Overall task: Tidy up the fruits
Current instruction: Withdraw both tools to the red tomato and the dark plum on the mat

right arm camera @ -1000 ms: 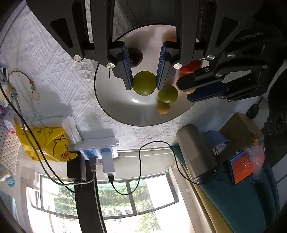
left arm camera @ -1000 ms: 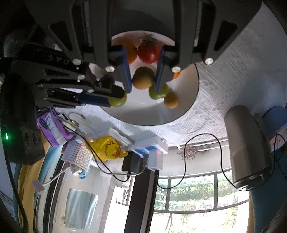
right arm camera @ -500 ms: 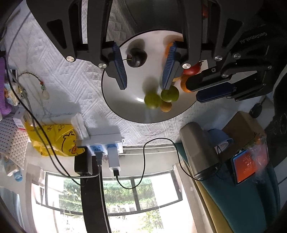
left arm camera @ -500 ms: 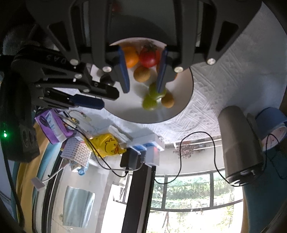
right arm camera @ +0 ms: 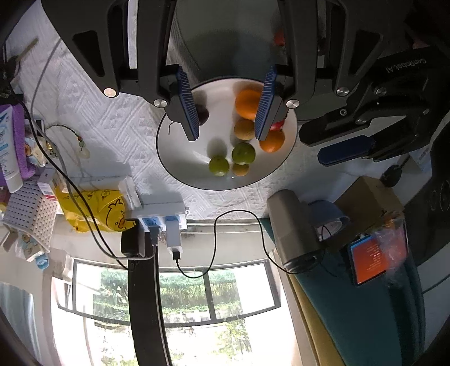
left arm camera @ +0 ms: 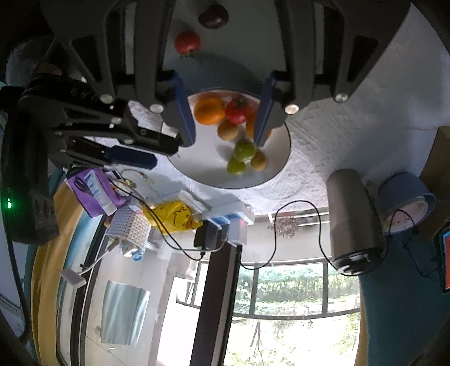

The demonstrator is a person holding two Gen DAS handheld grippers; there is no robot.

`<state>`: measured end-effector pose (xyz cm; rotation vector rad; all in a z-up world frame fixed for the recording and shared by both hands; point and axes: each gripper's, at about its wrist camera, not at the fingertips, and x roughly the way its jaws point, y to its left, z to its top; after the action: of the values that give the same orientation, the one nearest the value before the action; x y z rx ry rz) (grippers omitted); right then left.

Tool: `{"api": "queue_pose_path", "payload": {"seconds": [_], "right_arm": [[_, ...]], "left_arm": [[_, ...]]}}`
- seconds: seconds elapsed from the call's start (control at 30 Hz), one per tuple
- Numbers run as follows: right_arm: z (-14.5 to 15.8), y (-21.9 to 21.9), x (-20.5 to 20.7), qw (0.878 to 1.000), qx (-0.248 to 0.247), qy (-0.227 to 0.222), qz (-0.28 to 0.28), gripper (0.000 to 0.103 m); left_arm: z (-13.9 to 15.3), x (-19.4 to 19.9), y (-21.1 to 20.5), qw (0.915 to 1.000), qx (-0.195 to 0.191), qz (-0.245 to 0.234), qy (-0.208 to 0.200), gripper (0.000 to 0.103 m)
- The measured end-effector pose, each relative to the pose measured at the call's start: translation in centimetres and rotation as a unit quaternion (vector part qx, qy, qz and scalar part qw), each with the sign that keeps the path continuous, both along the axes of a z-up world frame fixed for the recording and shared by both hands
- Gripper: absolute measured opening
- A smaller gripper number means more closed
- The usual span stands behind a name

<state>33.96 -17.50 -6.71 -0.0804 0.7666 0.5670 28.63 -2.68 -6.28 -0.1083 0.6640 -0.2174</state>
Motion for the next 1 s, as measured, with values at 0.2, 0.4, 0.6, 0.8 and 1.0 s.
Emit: {"api": "queue_pose_path", "payload": {"seconds": [0.2, 0.4, 0.6, 0.8, 1.0], "right_arm": [[0.7, 0.0, -1.9, 1.000, 0.000, -0.008, 0.001, 0.044], [0.7, 0.1, -3.7, 1.000, -0.003, -0.010, 0.004, 0.044], [0.0, 0.5, -5.2, 1.000, -0.006, -0.003, 0.006, 0.044], [-1.1, 1.0, -6.3, 1.000, -0.010, 0.010, 0.010, 0.044], [-2.8, 1.4, -7.1, 0.999, -0.015, 0.029, 0.012, 0.044]], "left_arm": [[0.5, -2.3, 0.4, 1.0000, 0.001, 0.006, -0.008, 0.045], [0.4, -4.1, 0.9, 0.9999, -0.001, 0.012, -0.010, 0.045], [-0.4, -5.7, 1.6, 0.9999, -0.002, 0.016, -0.003, 0.045], [-1.3, -6.9, 2.3, 0.9998, -0.006, 0.020, 0.005, 0.045], [-2.5, -7.6, 2.6, 0.9995, -0.012, 0.024, 0.015, 0.045]]}}
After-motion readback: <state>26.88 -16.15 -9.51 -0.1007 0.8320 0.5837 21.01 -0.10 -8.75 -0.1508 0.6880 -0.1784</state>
